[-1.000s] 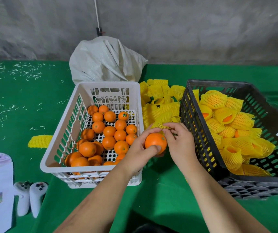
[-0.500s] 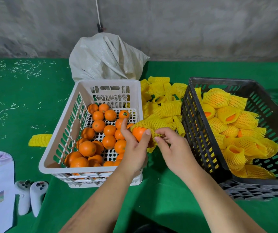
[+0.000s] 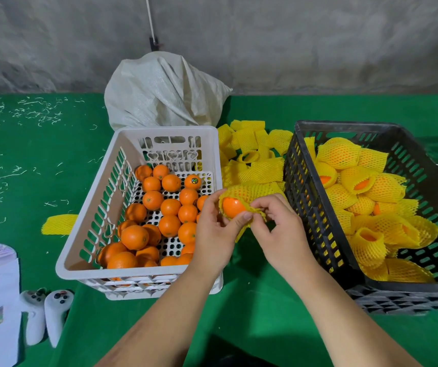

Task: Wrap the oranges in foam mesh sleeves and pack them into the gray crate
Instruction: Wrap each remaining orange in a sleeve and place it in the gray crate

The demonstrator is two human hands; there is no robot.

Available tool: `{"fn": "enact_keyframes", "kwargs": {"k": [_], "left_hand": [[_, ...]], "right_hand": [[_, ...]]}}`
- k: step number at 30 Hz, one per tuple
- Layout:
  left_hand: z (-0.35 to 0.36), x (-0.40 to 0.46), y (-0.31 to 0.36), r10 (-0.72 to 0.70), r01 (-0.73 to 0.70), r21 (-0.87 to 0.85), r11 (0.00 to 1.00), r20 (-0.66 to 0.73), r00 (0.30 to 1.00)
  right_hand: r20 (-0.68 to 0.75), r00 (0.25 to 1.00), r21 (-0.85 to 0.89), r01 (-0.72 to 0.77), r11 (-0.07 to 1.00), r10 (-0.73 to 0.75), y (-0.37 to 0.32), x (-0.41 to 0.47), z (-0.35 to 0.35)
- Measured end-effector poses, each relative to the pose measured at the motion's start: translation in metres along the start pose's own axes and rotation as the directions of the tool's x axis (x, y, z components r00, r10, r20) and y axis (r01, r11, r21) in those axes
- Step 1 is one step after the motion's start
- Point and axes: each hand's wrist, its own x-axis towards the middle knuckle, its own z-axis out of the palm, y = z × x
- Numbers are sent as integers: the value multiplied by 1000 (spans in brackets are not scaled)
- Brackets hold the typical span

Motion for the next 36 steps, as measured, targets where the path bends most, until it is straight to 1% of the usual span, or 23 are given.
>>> {"fn": "enact_keyframes", "kwargs": {"k": [2, 4, 6, 7, 9, 11, 12, 14, 16, 17, 19, 21, 23, 24, 25, 27, 28, 29, 31, 33, 36], "left_hand": [[4, 5, 2, -14, 12, -49, 999, -44, 999], [8, 6, 2, -60, 52, -130, 990, -61, 996], [8, 4, 0, -93, 83, -172, 982, -51, 994], [7, 3, -1, -100, 93, -167, 982, -35, 994], [1, 1, -5, -106, 110, -120, 987, 40, 994], [-2, 1, -9, -93, 96, -29, 995, 114, 989], [-4, 2, -10, -76, 75, 14, 997, 112, 991], [-4, 1, -9, -39, 37, 36, 999, 64, 997], [-1, 1, -6, -22, 22, 5, 1000, 13, 1000], [1, 2, -5, -19, 19, -2, 1000, -14, 1000], [4, 5, -2, -30, 29, -10, 1000, -77, 997], [3, 11, 2, -35, 30, -38, 999, -123, 992], [0, 16, 6, -36, 33, -22, 999, -136, 990], [-3, 17, 6, -57, 56, -5, 998, -97, 994], [-5, 17, 6, -99, 99, 4, 995, -11, 995], [-7, 15, 4, -215, 224, -26, 974, 200, 956], [-8, 13, 2, -240, 256, -37, 966, 245, 940], [-9, 13, -1, -226, 244, -49, 968, 242, 944], [-10, 12, -7, -145, 159, -79, 984, 161, 976], [-10, 11, -9, -97, 107, -116, 987, 84, 992], [-7, 8, -11, -55, 60, -125, 990, 46, 997]], "right_hand": [[-25, 999, 23, 35, 999, -35, -2, 2, 3], [-51, 999, 67, -15, 998, 19, -3, 2, 6], [-33, 995, 94, -88, 992, 91, -1, -1, 10], [-17, 994, 102, -104, 989, 106, 0, -4, 11], [21, 996, 106, -87, 991, 85, 3, -6, 12], [45, 998, 102, -45, 994, 40, 6, -6, 13], [39, 999, 96, -32, 995, 28, 8, -6, 13], [-17, 998, 86, -65, 994, 67, 10, -4, 13], [-98, 989, 93, -100, 991, 109, 10, -2, 12], [-125, 987, 97, -87, 991, 99, 9, -2, 12], [-152, 988, 79, -17, 997, 29, 3, -2, 13], [-149, 989, 72, 32, 997, -21, -4, -4, 16], [-129, 991, 77, 38, 996, -28, -10, -5, 19], [-118, 993, 76, 32, 997, -23, -13, -5, 21], [-116, 993, 79, 21, 997, -12, -15, -4, 22], [-147, 989, 90, -11, 996, 24, -15, -2, 22], [-149, 988, 96, -26, 995, 41, -14, 0, 20], [-129, 991, 102, -34, 994, 47, -13, 2, 16], [-54, 998, 115, -28, 993, 34, -11, 5, 10], [-6, 1000, 119, 7, 993, -7, -13, 6, 8], [32, 998, 122, 52, 991, -56, -17, 4, 12]]}}
